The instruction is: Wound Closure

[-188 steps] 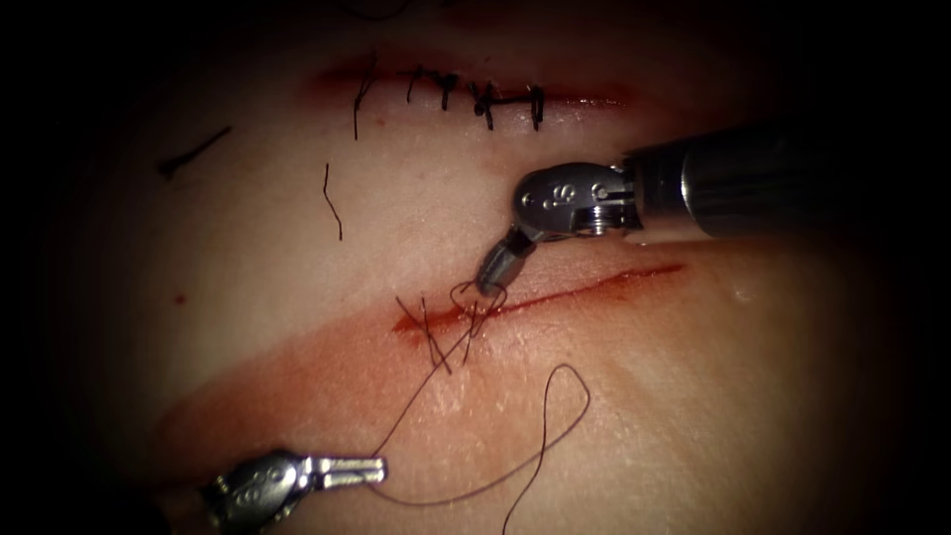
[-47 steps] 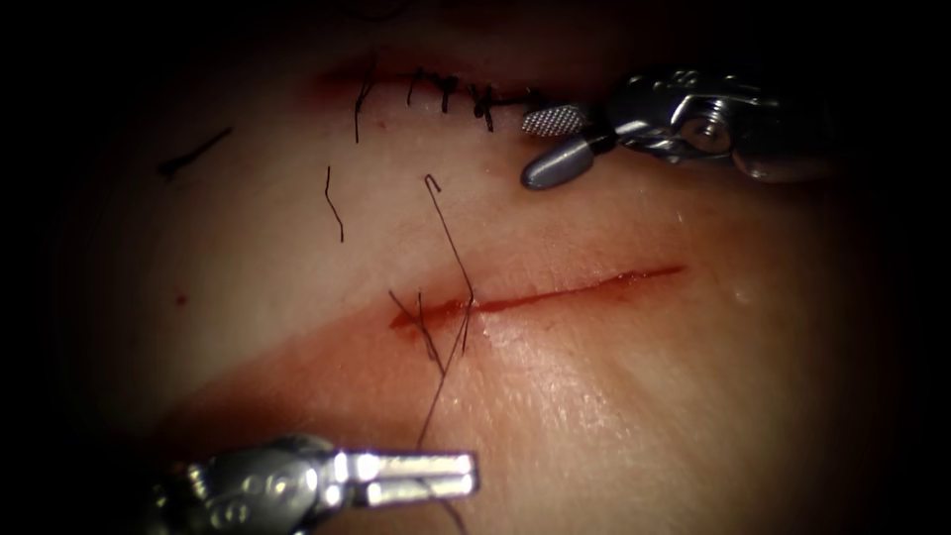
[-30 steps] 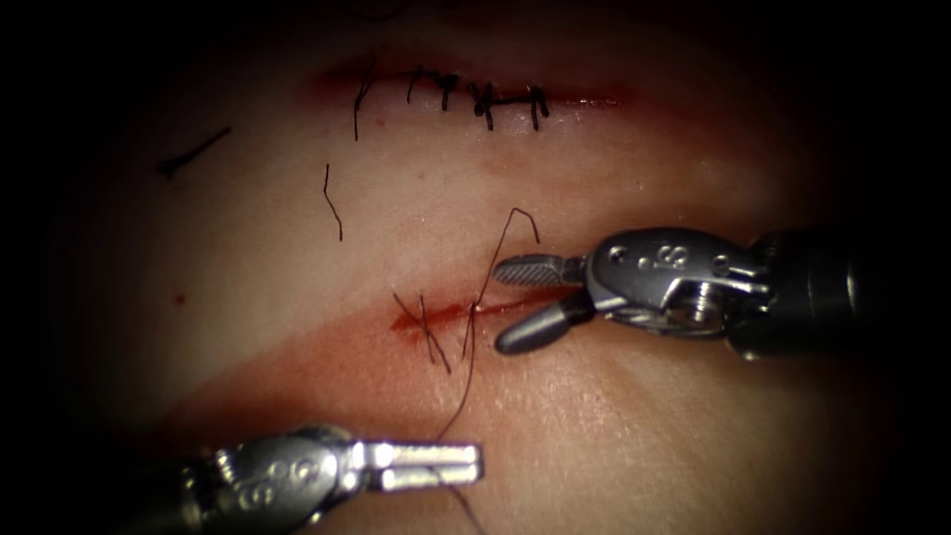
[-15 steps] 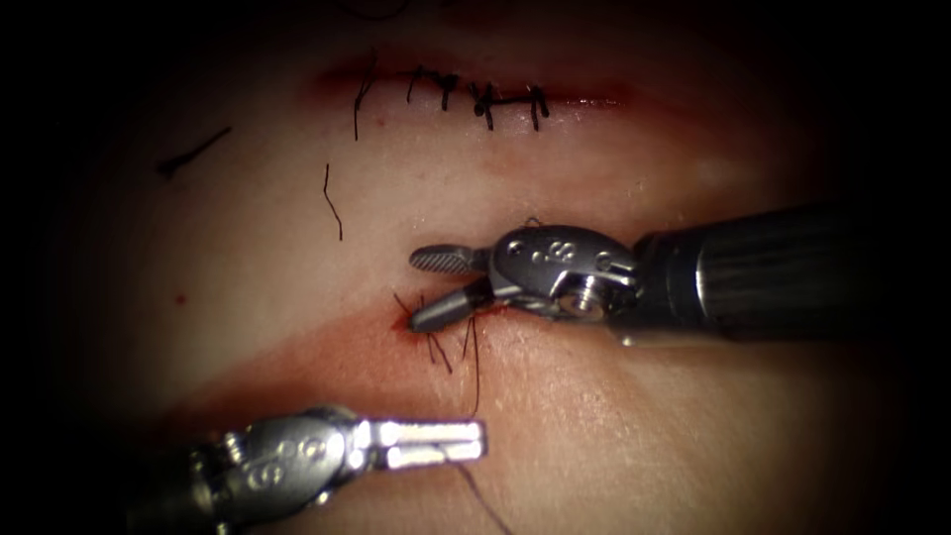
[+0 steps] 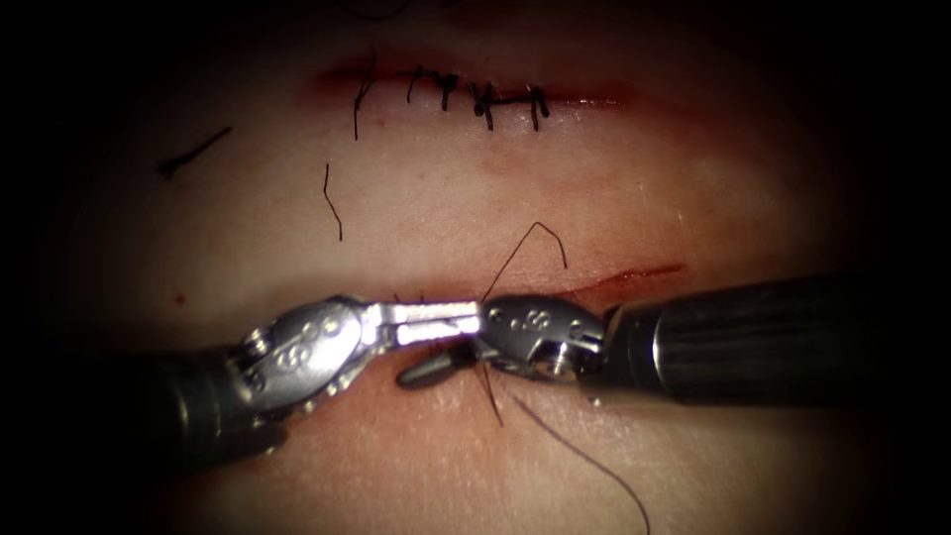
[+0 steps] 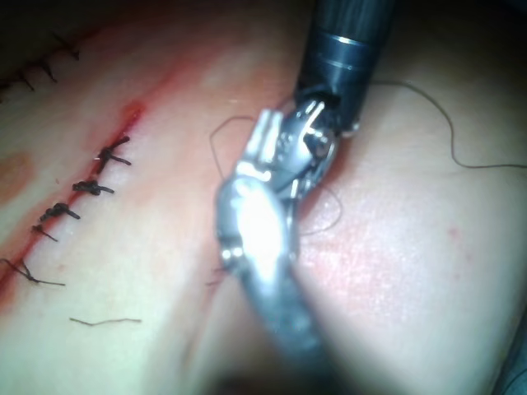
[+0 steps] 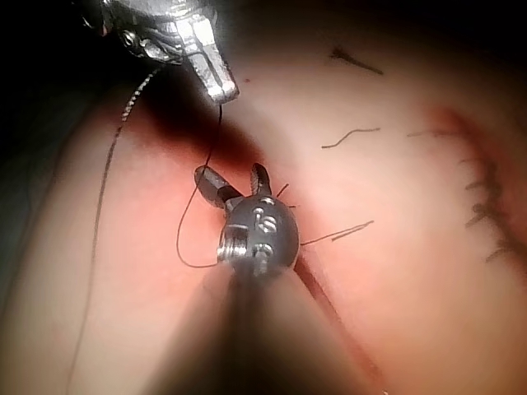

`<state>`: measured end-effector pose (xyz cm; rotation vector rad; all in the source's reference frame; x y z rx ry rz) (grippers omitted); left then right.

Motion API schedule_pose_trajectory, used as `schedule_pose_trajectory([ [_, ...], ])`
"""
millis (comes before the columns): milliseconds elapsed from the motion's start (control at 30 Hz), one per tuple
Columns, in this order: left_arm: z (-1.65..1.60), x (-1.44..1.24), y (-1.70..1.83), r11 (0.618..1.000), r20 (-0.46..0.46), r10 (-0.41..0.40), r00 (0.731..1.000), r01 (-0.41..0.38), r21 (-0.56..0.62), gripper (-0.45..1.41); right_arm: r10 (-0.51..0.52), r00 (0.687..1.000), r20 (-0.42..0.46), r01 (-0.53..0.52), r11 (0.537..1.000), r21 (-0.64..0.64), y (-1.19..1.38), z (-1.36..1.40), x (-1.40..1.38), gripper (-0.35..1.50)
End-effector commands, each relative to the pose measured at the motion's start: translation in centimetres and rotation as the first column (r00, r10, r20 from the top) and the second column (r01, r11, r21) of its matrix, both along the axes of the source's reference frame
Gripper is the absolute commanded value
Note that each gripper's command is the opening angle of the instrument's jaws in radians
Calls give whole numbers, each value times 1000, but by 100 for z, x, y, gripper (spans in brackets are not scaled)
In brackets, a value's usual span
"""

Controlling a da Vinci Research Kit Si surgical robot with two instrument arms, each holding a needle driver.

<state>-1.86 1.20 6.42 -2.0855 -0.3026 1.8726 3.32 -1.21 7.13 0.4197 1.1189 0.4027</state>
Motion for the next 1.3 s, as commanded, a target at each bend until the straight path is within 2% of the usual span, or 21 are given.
schedule_pose_trajectory([
  [33, 13, -6, -1, 1000, -1, -1, 1000, 1, 5, -45, 4, 1000, -11, -3, 1000, 8, -12, 1, -1, 93],
  [333, 73, 6, 17, 999, -12, -20, 1000, 20, 29, -45, 28, 996, -80, -26, 999, 22, -27, -12, -31, 89],
  [467, 91, 6, 17, 999, -15, -24, 1000, 25, 35, -45, 68, 988, -137, -65, 998, 23, -32, -15, -42, 86],
  [533, 102, 3, 16, 999, -12, -32, 999, 33, 38, -45, 127, 970, -207, -119, 992, 49, -36, -16, -47, 83],
  [633, 113, -2, 15, 998, -8, -40, 999, 41, 46, -45, 158, 948, -275, -140, 986, 84, -48, -10, -45, 81],
  [900, 124, -14, 9, 998, -4, -49, 999, 49, 50, -45, 187, 917, -353, -134, 977, 168, -86, 16, -20, 81],
  [1033, 124, -14, 9, 998, -3, -48, 999, 48, 50, -45, 204, 898, -389, -139, 972, 189, -85, 16, -21, 79],
  [1300, 132, -9, 6, 998, 2, -47, 999, 47, 49, -45, 263, 858, -442, -182, 959, 218, -68, 2, -36, 78],
])
